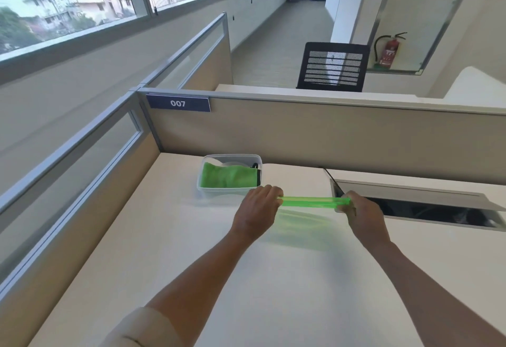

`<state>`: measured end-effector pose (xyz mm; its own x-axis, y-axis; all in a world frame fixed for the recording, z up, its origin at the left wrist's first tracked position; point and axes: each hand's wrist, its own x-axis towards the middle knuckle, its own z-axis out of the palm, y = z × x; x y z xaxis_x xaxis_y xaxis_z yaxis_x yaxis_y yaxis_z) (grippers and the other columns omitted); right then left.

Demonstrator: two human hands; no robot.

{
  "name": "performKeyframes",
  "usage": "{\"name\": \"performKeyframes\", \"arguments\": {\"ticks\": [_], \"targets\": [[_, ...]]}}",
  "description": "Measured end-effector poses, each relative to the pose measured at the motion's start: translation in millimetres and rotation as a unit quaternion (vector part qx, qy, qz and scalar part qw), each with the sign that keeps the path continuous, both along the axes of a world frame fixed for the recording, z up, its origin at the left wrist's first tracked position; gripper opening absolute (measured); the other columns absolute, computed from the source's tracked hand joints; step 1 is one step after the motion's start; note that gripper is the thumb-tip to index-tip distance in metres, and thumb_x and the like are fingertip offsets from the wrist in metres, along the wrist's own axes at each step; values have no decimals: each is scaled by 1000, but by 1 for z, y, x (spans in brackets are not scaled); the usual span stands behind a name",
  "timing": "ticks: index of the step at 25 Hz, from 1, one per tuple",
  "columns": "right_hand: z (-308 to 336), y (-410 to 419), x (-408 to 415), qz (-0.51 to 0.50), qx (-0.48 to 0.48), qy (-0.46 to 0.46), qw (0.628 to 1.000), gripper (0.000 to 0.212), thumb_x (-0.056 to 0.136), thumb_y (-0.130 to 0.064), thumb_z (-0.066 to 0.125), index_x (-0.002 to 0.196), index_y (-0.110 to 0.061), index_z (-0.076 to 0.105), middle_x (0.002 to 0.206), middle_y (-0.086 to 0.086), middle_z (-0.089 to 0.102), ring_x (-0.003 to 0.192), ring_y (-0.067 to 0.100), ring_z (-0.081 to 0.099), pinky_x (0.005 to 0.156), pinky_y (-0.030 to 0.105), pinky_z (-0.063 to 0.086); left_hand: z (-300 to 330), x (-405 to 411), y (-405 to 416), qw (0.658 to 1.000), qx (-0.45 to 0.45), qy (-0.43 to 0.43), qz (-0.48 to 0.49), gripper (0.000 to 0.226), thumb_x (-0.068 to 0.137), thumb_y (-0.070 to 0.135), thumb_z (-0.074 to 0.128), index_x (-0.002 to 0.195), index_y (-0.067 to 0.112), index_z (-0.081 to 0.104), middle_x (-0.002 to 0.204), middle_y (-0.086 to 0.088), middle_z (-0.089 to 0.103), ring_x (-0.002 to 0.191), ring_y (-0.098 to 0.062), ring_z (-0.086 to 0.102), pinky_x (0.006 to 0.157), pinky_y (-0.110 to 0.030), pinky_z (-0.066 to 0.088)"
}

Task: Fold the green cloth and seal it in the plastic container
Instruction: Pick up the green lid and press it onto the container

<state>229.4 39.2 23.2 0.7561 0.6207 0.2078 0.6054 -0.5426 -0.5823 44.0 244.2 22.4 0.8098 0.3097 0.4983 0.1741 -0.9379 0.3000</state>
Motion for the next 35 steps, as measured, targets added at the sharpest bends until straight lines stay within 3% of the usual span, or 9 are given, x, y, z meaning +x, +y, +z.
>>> {"name": "performKeyframes", "arguments": {"ticks": [2, 5, 7, 9, 13, 18, 24, 32, 35], "targets": [[12, 7, -3, 17, 15, -3, 1000, 10, 86, -24, 64, 90, -16, 58, 63, 4, 64, 64, 32, 60, 58, 40, 48, 15, -7, 5, 997, -52, -39, 35, 18, 92, 20, 61, 108, 15, 58, 101, -3, 64, 88, -27, 59, 76, -37, 46], [25, 28, -9, 43, 37, 18, 998, 33, 80, -43, 57, 85, -11, 55, 60, 10, 61, 60, 35, 56, 58, 45, 49, 28, -19, 21, 974, -191, -81, 87, 40, 91, 22, 64, 128, 16, 49, 121, -3, 62, 105, -23, 57, 83, -36, 48], [31, 47, -15, 46, 58, 34, 997, 45, 77, -54, 54, 83, -9, 51, 62, 12, 62, 62, 37, 58, 59, 46, 50, 35, -31, 34, 953, -257, -118, 108, 50, 89, 18, 68, 133, 19, 44, 117, 1, 61, 105, -19, 59, 86, -34, 52], [37, 69, -25, 33, 101, 85, 991, 43, 76, -53, 56, 91, -13, 55, 67, 9, 65, 63, 33, 64, 62, 46, 53, 38, -40, 49, 938, -295, -126, 128, 58, 85, 13, 70, 135, 22, 41, 116, 4, 60, 104, -17, 59, 86, -32, 52], [42, 115, -43, -33, 170, 173, 969, 30, 80, -27, 72, 106, -20, 57, 75, 2, 70, 70, 27, 68, 71, 44, 56, 34, -55, 74, 940, -281, -87, 174, 69, 83, 12, 70, 139, 28, 33, 120, -3, 62, 100, -25, 62, 83, -31, 48], [32, 160, -57, -21, 151, 188, 970, 36, 83, -17, 71, 115, -13, 55, 80, 3, 66, 74, 19, 60, 59, 20, 40, 20, -65, 110, 930, -279, -63, 232, 70, 86, 17, 69, 146, 21, 33, 128, -8, 60, 110, -29, 59, 92, -37, 48], [14, 209, -55, -12, 111, 199, 974, 38, 85, -15, 66, 122, -18, 57, 84, 8, 67, 80, 25, 61, 69, 27, 39, 9, -51, 146, 915, -261, 6, 306, 58, 96, 32, 53, 149, 18, 34, 124, -11, 55, 112, -31, 56, 88, -39, 47], [-12, 249, -38, -11, 37, 183, 982, 43, 88, -11, 58, 131, -16, 56, 83, 5, 63, 90, 29, 62, 81, 35, 49, -8, -28, 169, 883, -268, 60, 380, 41, 99, 33, 45, 136, 17, 49, 120, -11, 54, 112, -30, 54, 85, -39, 47], [-18, 251, -35, -8, 18, 182, 983, 44, 87, -13, 57, 131, -14, 56, 92, 14, 68, 96, 32, 62, 83, 36, 49, -11, -22, 170, 878, -249, 69, 402, 36, 99, 32, 43, 129, 15, 53, 118, -12, 54, 113, -31, 51, 84, -41, 46]]}}
